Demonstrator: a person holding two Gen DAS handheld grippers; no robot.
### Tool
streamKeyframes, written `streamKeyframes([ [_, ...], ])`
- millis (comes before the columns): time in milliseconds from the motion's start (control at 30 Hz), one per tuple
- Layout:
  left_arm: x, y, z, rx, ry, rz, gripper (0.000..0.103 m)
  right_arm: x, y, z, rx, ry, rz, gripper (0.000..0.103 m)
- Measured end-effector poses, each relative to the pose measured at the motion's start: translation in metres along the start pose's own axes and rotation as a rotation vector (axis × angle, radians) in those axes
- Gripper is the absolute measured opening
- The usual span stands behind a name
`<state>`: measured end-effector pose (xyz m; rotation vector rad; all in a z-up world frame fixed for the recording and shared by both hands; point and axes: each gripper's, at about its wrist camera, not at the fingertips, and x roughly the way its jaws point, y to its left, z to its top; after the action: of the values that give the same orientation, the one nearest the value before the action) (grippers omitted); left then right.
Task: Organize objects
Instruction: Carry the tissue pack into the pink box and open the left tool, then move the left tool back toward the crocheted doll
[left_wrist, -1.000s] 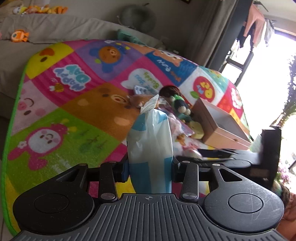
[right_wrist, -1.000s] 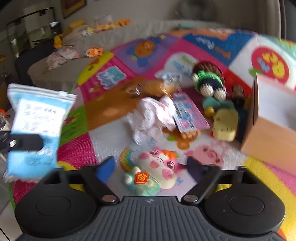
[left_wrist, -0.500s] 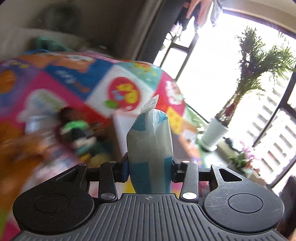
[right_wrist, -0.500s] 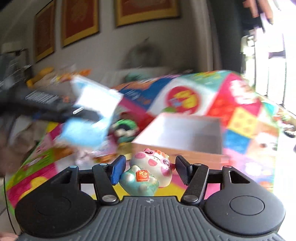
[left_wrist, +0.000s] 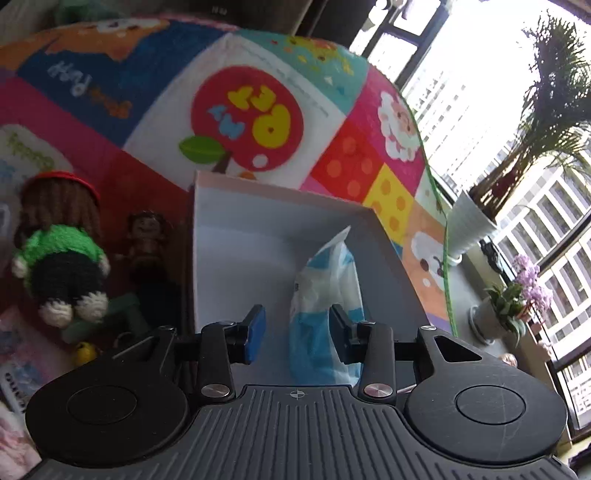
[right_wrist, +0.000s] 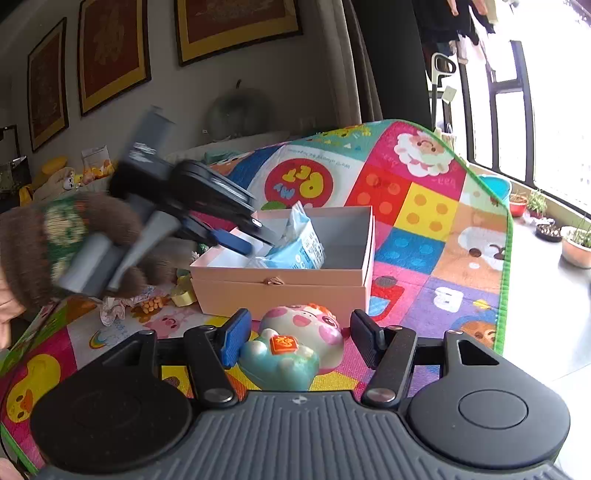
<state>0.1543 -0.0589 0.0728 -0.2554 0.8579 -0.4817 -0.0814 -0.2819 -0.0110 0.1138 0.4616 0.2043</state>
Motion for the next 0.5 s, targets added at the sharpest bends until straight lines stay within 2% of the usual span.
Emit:
streamKeyframes([
  [100,-0.043,0.014,-0.011,-0.002,-0.104,0.014,0.042,0.001,0.002,0.003,-0.002,-0.008,0.016,0.060],
  [200,-0.080,0.027,-0.029,-0.017,-0.156,-0.011,0.042,0.007,0.005,0.013,-0.016,-0.018,0.008,0.060],
  [333,-0.112,0.036,-0.067,0.002,-0.179,-0.008,0.042,0.028,0.011,0.040,-0.054,-0.025,-0.005,0.059],
  [500,-0.114,0.037,-0.105,0.131,-0.172,0.085,0.042,0.082,0.010,0.084,-0.042,-0.050,-0.057,0.061],
])
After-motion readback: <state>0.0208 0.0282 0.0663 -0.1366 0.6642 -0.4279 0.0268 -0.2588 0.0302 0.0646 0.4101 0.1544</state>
